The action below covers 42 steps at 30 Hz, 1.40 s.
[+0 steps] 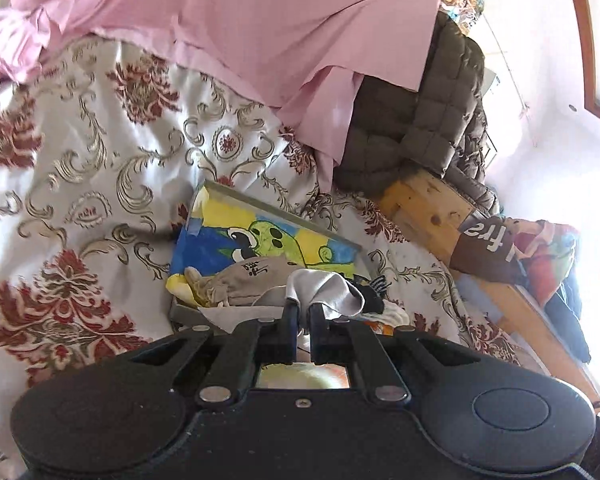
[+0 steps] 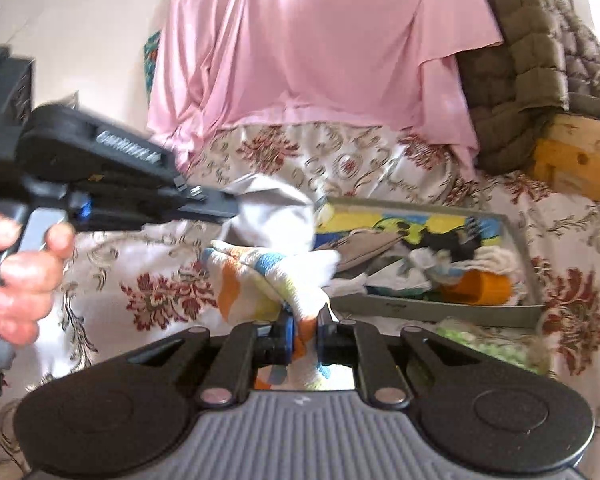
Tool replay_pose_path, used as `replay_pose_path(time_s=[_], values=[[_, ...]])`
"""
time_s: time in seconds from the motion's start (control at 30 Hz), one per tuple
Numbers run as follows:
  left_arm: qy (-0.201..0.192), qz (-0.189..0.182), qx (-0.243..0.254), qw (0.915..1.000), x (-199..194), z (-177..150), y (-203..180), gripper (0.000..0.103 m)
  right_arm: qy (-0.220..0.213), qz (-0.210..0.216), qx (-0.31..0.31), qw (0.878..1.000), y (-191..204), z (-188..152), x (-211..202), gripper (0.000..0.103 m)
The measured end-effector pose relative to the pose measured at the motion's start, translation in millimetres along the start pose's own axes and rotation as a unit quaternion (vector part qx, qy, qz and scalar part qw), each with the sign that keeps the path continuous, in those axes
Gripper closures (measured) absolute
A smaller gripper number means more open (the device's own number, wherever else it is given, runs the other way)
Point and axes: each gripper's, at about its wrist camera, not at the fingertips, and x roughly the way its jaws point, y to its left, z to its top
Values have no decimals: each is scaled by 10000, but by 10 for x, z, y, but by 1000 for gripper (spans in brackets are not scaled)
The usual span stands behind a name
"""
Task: Organize soft objects
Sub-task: 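Lift the grey cloth and striped towel and carry them over the painting tray with both grippers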
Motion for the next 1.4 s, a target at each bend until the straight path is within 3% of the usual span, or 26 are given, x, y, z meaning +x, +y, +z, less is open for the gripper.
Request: replay_pose_path(time_s=[0.33, 0.8, 1.0, 1.4], values=[[-53, 215, 217, 9995, -340, -193, -326, 98, -331, -376, 638, 9967, -499, 96, -285, 91], [1040, 763, 147, 9915, 59, -623, -144, 98, -164, -586, 979, 9933, -731, 39, -80, 91], [1269, 964, 202, 9870, 205, -696, -62, 97, -16, -702, 1130, 9911, -799, 2, 58, 91], [1272, 891, 722, 9852, 460, -801, -103, 77, 452, -688, 1211, 9892, -831, -95, 233, 91]])
